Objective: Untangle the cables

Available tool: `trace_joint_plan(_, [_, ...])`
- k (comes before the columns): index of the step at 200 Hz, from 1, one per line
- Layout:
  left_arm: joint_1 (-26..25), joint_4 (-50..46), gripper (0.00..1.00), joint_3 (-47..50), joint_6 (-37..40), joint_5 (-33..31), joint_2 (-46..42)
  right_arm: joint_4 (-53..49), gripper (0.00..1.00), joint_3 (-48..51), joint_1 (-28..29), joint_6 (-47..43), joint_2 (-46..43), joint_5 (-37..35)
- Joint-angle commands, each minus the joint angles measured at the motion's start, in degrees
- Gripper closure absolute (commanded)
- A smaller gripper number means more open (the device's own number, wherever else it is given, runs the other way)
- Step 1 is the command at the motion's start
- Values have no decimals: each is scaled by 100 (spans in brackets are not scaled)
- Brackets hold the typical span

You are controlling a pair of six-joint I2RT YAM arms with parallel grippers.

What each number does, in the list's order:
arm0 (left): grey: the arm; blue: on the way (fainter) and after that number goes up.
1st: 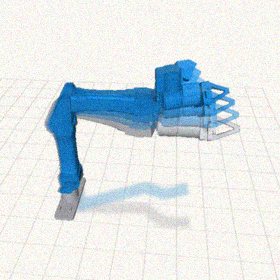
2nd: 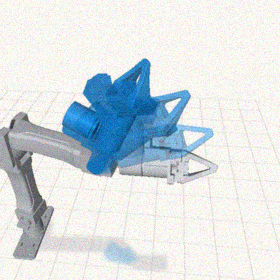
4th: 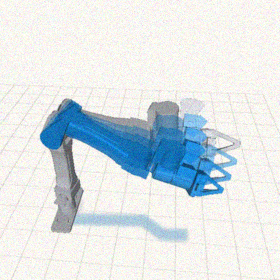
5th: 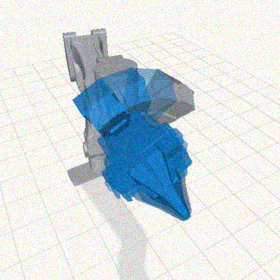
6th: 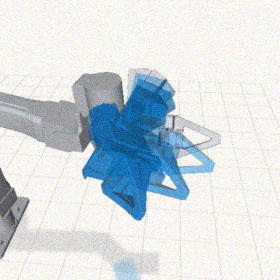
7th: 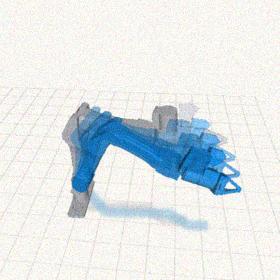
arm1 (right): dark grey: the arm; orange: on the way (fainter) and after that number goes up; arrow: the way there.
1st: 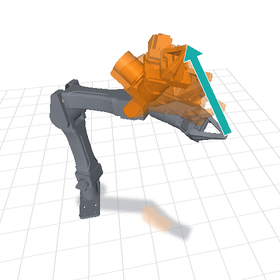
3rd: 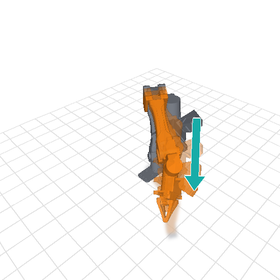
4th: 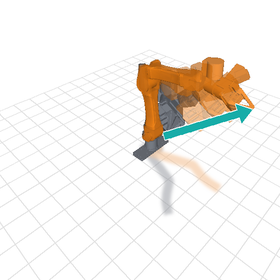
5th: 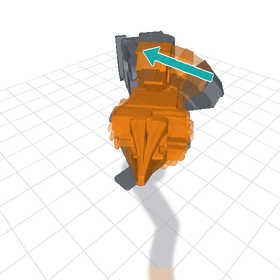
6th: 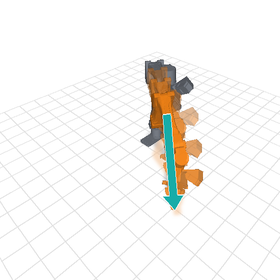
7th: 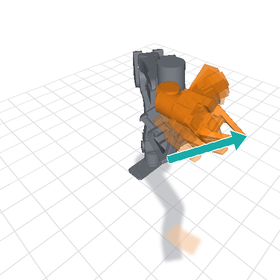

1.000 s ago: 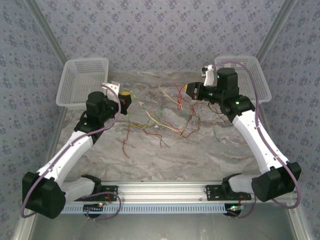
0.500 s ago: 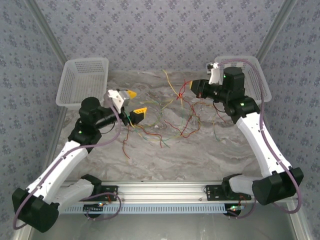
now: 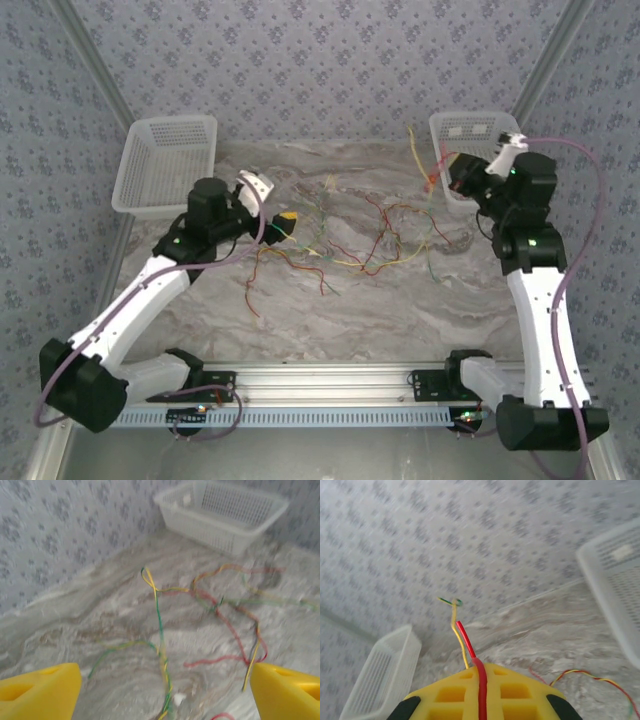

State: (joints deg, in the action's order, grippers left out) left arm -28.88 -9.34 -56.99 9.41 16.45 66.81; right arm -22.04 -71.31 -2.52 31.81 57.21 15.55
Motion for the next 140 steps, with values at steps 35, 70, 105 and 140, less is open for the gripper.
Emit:
trace_joint_plan(35, [-434,-1200,11,-510,1049,-898,434,-599,100,-56,-1589,1047,-258,22])
trace_joint_plan(70, [-595,-1411,4,-456,1669,-107,355,-411,100,-82,-2403,1604,-131,391])
trace_joint_plan(105, [-588,-574,1,119,1828,1209,-351,-284,100,-217,-2434,1552,423,816])
trace_joint_plan(140, [-76,294,5,183,920,1621,-898,126,100,-340,-1442,711,369,1175])
